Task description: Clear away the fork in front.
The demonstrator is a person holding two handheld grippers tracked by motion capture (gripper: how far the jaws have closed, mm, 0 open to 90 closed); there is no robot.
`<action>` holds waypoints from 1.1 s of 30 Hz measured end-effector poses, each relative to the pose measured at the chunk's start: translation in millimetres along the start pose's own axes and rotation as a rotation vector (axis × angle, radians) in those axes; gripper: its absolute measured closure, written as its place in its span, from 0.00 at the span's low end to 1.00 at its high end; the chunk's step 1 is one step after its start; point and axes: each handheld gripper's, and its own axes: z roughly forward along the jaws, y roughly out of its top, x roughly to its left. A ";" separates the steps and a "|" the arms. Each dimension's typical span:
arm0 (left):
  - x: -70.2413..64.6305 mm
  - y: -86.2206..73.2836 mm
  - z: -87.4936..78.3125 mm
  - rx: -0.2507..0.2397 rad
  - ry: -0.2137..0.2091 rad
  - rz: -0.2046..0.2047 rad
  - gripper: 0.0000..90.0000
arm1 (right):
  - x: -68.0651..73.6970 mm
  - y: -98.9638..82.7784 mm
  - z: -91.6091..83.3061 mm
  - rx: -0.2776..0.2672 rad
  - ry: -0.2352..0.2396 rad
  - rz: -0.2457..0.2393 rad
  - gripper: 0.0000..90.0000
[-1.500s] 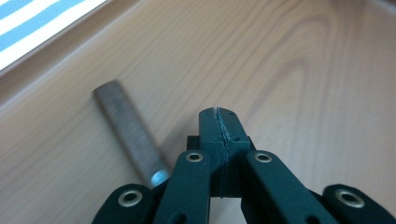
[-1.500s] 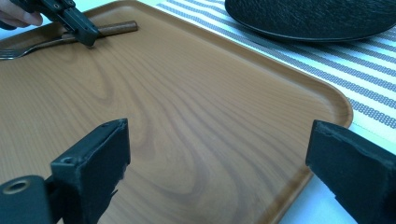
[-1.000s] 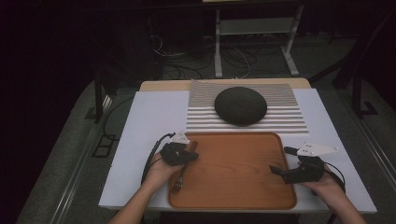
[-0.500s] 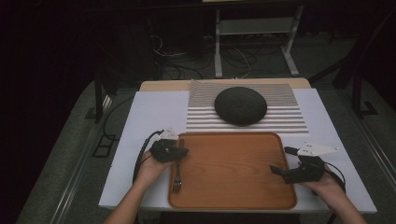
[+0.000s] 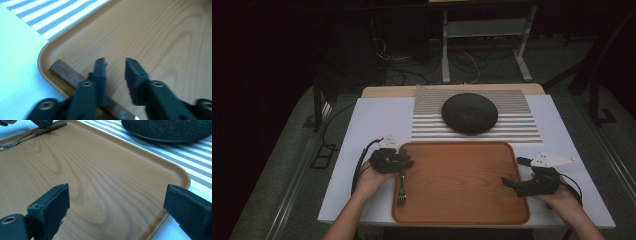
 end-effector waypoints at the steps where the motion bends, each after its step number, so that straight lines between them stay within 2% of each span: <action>1: -1.7 0.7 -3.7 -0.013 -0.005 0.001 0.64 | 0.0 -0.1 -0.1 0.001 0.000 0.000 0.07; 7: -9.5 0.6 -18.0 -0.057 -0.029 0.008 0.45 | 0.1 -0.1 -0.7 -0.001 0.002 0.002 0.07; 12: -16.6 -2.7 -29.9 -0.099 -0.033 0.000 0.28 | 0.4 -0.2 -0.9 0.000 0.005 0.002 0.07; 15: -19.2 -7.4 -35.0 -0.106 -0.028 -0.001 0.18 | 0.6 -0.4 -1.4 0.001 0.007 0.003 0.07; 22: -20.6 -18.6 -43.9 -0.119 0.000 -0.008 0.10 | 1.5 -0.4 -1.7 0.001 0.006 0.000 0.07; 25: -23.0 -24.0 -46.9 -0.115 0.016 0.006 0.08 | 2.1 -0.5 -1.7 0.003 0.005 0.000 0.07; 33: -21.4 -25.7 -45.2 -0.116 0.027 0.012 0.00 | 2.9 -0.8 -1.4 0.006 0.009 -0.003 0.07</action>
